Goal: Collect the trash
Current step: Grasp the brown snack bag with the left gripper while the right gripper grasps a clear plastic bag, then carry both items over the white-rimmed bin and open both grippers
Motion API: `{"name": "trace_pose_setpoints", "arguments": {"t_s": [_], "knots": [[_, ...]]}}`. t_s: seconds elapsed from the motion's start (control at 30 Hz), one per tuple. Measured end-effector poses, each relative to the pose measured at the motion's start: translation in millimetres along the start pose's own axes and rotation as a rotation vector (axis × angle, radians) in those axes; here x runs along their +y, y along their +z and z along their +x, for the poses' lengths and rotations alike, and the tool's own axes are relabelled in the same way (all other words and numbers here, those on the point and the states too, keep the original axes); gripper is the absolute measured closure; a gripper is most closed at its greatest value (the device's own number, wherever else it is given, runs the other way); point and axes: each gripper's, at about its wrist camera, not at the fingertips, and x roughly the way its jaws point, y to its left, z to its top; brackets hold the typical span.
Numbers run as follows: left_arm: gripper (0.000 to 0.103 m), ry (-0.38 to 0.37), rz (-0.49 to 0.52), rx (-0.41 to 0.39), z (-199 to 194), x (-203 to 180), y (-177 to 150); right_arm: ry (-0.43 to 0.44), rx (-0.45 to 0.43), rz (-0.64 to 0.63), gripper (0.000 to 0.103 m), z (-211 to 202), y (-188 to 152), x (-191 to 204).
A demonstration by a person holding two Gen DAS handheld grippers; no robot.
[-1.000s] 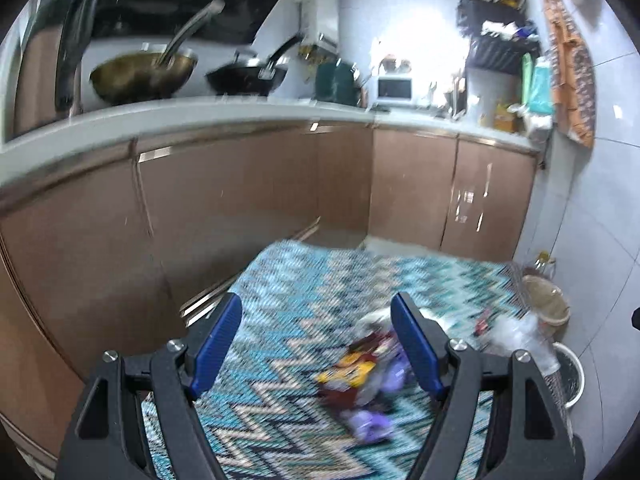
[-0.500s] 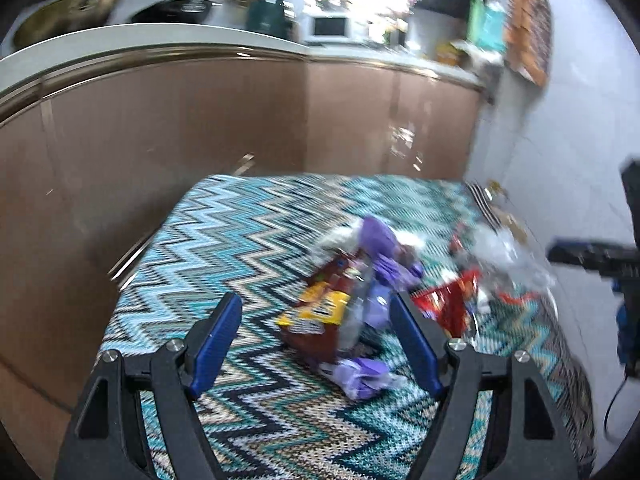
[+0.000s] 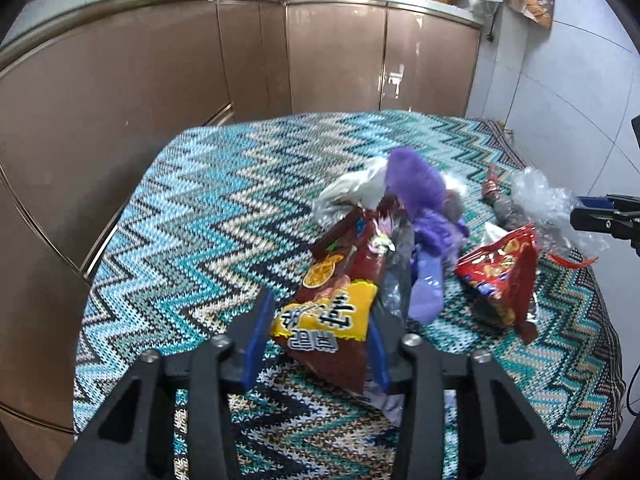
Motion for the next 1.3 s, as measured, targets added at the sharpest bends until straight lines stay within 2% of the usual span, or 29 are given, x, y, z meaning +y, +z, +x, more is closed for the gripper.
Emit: {"name": "trace_pose_setpoints", "arguments": {"t_s": [0.1,0.13,0.2,0.27,0.37,0.57,0.67,0.73,0.93,1.13,1.3], "knots": [[0.080,0.002,-0.019,0.026,6.6,4.6,-1.2,0.007,0.020,0.005,0.049,7.3,0.3,-3.1],[0.082,0.001,-0.027,0.028,7.3,6.1,-1.2,0.011,0.028,0.008,0.054,9.9,0.1,-4.1],[0.085,0.001,-0.050,0.017,5.0,9.2,-0.4,0.024,0.033,0.013,0.068,12.4,-0.3,-5.3],[0.090,0.018,-0.076,-0.001,0.3,14.0,-0.1,0.037,0.026,0.016,0.090,12.8,-0.4,-6.0],[0.092,0.030,-0.124,-0.035,-11.0,21.8,0.8,0.047,-0.008,-0.006,0.096,4.7,-0.2,-0.3],[0.094,0.067,-0.185,-0.108,-46.1,26.2,5.8,0.104,-0.104,-0.050,0.098,-27.8,4.6,15.8],[0.094,0.054,-0.198,-0.144,-67.9,22.3,10.3,0.143,-0.174,-0.056,0.098,-53.8,7.9,18.8],[0.099,0.055,-0.189,-0.166,-80.6,15.2,14.5,0.164,-0.210,-0.045,0.098,-69.1,8.2,15.6],[0.099,-0.030,-0.184,-0.195,-104.9,-10.0,27.8,0.168,-0.317,-0.007,0.098,-117.3,-3.0,-3.7],[0.099,-0.129,-0.101,-0.203,-117.4,-66.8,52.9,0.109,-0.385,0.051,0.098,-153.2,-21.8,-44.6],[0.099,-0.239,0.033,-0.148,-93.3,-158.7,91.2,0.050,-0.409,0.146,0.098,-167.5,-35.7,-103.6]]}}
